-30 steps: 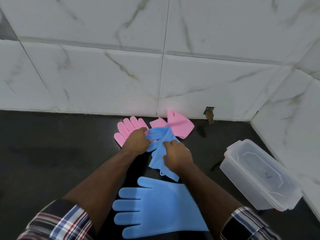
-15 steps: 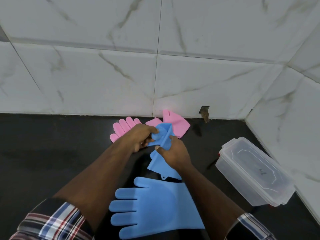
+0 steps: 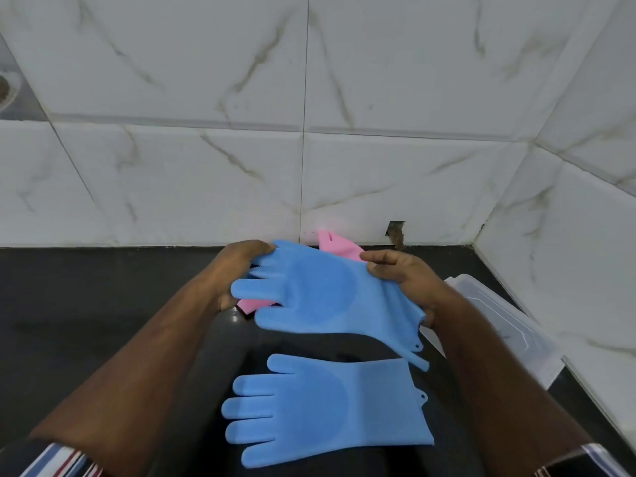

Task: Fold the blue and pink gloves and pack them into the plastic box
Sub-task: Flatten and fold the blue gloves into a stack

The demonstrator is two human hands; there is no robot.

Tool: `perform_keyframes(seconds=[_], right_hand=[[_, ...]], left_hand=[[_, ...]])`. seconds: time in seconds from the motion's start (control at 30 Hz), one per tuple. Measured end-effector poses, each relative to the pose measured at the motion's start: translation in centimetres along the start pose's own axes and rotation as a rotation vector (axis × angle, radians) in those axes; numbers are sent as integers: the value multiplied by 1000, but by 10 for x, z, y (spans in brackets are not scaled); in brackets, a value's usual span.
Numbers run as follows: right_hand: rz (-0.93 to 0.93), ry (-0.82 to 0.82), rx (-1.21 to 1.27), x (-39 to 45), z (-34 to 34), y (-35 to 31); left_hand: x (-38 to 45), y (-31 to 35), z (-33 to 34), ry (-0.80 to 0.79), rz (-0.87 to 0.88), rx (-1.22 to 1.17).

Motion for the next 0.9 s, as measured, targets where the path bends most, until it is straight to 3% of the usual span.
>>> perform_keyframes(seconds=[0.2,0.47,0.63,0.73,0.8,0.9], right_hand=[[111,-178,-18,-29,-6,6],[-69,100,-442,-45,-21,-13],[-262,201,-522,-57,-24,-27],[-358,192,-725,-71,-21,-31],[-295,158,-861,-80,-22,-17],[-55,51,-1103,-91,-31,28]], left_hand=[[-21,-11,-8,6,10,-88],[-38,-31,-15,16,-63,11],[-47,-24,-14,16,50,70],[-61,-18,-10,2,124,146],[-74,-29,-9,-50,125,264],[-94,-64,-11,-94,100,511]])
Point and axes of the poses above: each hand's wrist, its own x-axis towards the middle knuckle, its own z-axis out of the palm, y = z × x, the point moved 7 cm from there along x, towards the middle knuckle, and after that the axes turned 10 degrees about x, right-handed, at the moved point
